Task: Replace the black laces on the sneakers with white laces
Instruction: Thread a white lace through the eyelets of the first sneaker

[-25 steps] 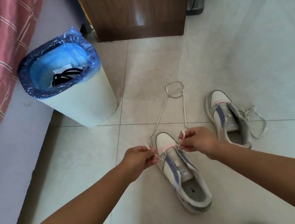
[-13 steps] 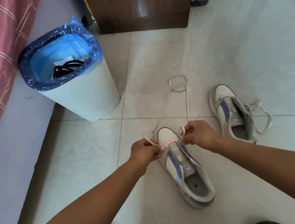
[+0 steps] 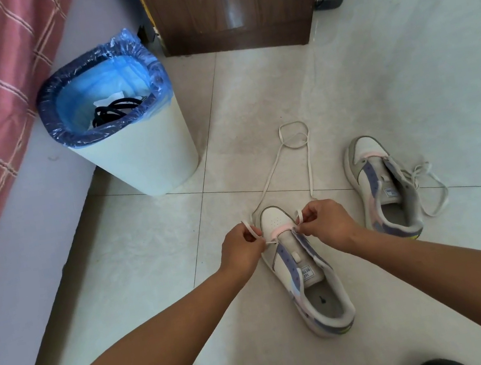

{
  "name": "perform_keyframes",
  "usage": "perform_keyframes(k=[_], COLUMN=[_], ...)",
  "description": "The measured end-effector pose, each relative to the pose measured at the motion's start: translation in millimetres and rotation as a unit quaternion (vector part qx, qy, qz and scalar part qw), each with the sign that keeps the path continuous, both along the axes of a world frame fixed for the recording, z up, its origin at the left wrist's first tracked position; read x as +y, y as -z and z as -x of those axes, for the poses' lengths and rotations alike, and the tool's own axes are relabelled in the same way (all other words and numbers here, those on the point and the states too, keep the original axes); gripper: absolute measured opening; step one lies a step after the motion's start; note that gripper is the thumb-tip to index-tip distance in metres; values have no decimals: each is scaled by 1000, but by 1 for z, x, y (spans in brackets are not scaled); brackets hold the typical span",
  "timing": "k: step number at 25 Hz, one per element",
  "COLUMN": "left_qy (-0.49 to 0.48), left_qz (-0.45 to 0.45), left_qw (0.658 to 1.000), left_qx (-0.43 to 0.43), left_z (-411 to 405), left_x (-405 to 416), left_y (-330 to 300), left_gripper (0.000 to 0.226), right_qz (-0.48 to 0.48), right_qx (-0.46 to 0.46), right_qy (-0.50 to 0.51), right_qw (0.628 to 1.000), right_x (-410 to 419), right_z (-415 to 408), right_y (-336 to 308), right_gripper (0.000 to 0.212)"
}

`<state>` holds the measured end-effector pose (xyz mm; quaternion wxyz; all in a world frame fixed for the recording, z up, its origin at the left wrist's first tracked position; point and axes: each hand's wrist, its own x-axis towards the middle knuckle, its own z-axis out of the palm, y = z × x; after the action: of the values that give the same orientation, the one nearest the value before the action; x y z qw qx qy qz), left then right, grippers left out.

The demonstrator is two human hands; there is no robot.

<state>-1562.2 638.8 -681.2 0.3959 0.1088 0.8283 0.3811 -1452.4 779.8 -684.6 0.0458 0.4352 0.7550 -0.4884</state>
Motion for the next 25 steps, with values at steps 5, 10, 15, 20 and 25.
perform_keyframes(k=[5,10,15,20,25], left_qy=[63,134,140,125,31], left_qz=[0,-6,-4,5,-8], left_qw=[995,979,976,981,993], left_qx=[78,152,166,146,115], left_z=[-2,-4,-5,-7,-15], left_x=[-1,-1,0,2,4], left_y=[0,-1,0,3,5], left_gripper=[10,8,7,5,10], right_qz=[-4,-3,4,10,70], right_qx=[2,8,10,5,9], right_qy=[0,1,2,6,113], right_qw=[1000,1000,1000,1000,991], right_x=[-1,-2,-3,-3,-5], right_z=[-2,-4,-5,-5,-1], right_y=[3,7,7,5,7], right_gripper=[6,9,16,15,15])
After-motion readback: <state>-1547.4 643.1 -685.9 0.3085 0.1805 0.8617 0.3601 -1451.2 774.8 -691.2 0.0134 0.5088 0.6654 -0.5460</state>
